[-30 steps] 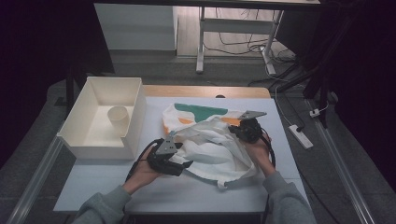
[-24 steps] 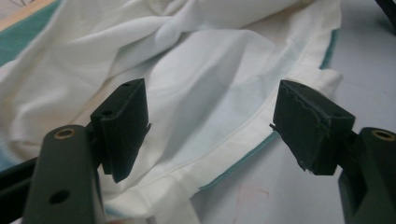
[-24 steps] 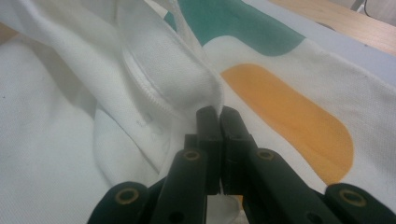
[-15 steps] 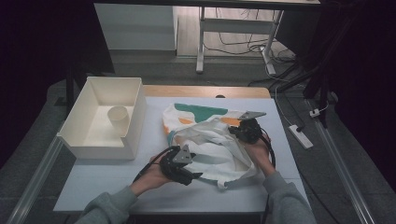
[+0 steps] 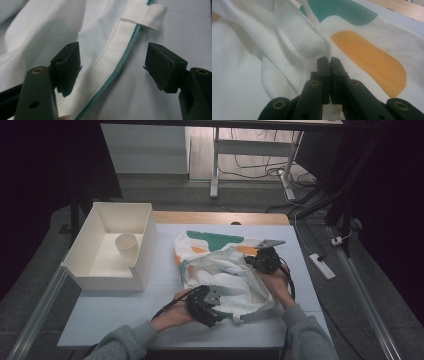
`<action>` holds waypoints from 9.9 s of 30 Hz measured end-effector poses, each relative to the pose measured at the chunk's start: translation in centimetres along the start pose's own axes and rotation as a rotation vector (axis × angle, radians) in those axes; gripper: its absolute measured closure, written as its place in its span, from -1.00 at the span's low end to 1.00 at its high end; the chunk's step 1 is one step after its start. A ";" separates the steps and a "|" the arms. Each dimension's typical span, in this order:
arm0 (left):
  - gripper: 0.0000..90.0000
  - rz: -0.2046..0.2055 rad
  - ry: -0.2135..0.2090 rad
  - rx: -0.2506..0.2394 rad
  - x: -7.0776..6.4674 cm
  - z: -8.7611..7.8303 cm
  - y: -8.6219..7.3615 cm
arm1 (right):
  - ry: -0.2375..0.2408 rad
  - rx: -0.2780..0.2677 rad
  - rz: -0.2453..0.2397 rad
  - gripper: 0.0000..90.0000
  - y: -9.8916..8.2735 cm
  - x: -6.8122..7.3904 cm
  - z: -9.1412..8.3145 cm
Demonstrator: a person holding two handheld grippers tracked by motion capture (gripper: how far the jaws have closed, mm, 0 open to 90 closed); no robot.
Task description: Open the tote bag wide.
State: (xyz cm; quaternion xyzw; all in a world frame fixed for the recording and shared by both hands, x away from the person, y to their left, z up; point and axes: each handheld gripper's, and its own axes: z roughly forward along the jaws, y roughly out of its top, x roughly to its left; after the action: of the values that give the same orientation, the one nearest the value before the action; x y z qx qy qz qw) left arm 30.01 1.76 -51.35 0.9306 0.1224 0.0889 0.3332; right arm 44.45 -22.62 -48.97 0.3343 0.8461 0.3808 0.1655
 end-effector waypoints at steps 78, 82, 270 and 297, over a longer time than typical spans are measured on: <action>0.95 0.064 -0.025 -0.201 -3.9 -6.9 0.9 | 0.040 -0.042 -0.105 0.94 1.4 2.7 -2.0; 0.95 0.049 -0.037 -0.194 -3.7 -6.7 0.9 | 0.039 -0.032 -0.118 0.94 1.5 3.0 -1.8; 0.90 -0.446 0.258 -0.202 15.3 -5.0 0.2 | 0.220 0.108 -0.388 0.97 2.1 15.1 -5.4; 0.89 -0.496 0.166 -0.078 14.9 -3.3 -2.7 | 0.363 0.261 -0.326 0.97 -2.6 14.0 -2.5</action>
State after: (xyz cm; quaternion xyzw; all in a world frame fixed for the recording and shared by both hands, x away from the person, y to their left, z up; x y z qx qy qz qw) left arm 42.95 10.06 -49.33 0.8482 0.3700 0.0851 0.3692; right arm 31.85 -15.52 -49.62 0.1387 0.9464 0.2907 0.0257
